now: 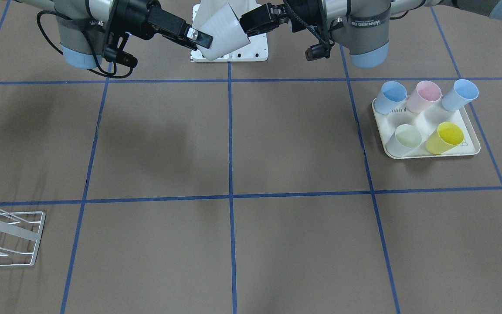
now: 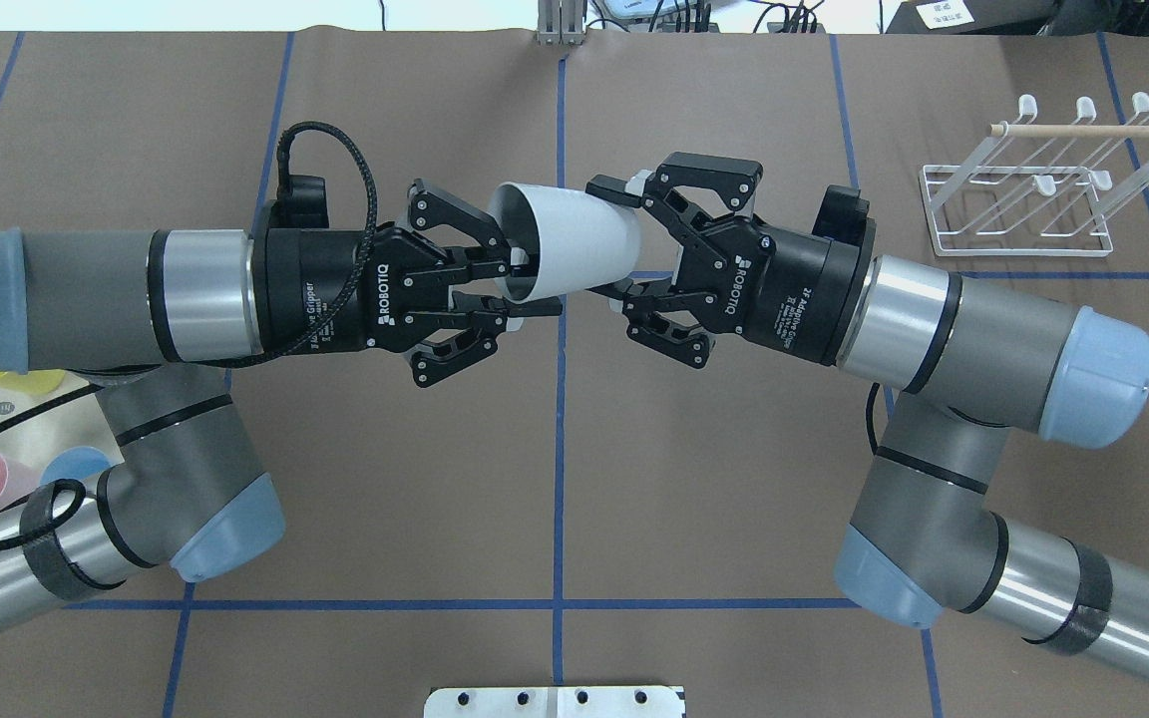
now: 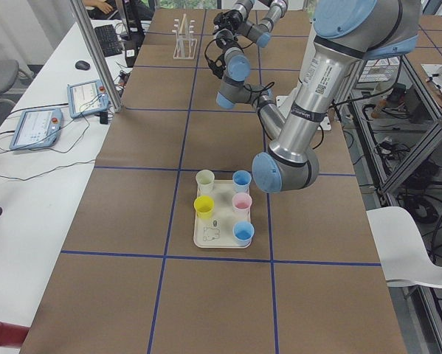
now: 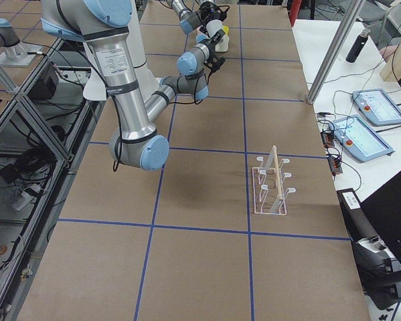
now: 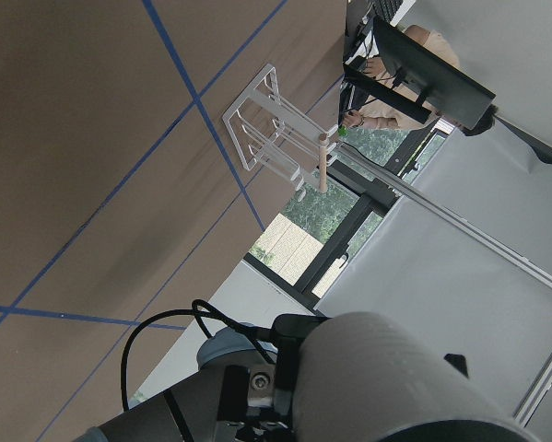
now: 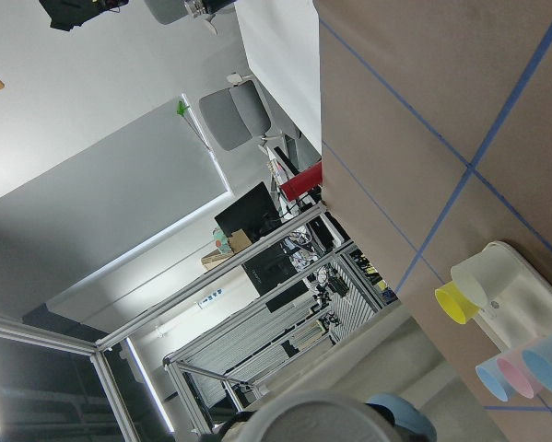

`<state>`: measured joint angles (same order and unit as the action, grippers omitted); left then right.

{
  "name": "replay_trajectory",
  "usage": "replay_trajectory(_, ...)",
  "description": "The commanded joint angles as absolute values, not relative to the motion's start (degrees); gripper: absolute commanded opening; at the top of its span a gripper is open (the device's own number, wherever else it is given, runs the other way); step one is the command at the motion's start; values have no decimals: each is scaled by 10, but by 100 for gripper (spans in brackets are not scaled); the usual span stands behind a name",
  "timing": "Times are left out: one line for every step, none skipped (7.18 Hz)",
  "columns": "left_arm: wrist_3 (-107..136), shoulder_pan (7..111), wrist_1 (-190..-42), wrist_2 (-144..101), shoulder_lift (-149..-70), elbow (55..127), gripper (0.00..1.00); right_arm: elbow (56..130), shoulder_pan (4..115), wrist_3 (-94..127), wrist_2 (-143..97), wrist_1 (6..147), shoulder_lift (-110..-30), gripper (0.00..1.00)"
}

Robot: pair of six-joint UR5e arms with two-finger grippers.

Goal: Transfer IKEA cup to right arm and place on rack

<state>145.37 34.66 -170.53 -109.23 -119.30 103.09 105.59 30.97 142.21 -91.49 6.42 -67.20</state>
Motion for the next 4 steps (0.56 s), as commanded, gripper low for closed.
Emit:
replay_trajectory(1447, 374, -1702, -1100, -1178, 1031, 100, 1057, 339, 1389, -916, 71, -679, 0)
replay_trajectory(1434, 409, -1701, -1138, -1160, 1022, 100, 1056, 358, 1321, -916, 76, -701, 0)
replay_trajectory(1360, 444, -1695, -1185, -1134, 1014, 100, 1056, 388, 1218, -923, 96, -747, 0)
replay_trajectory(1273, 470, -1671, -1198, -1091, 1006, 100, 1055, 415, 1109, -924, 111, -782, 0)
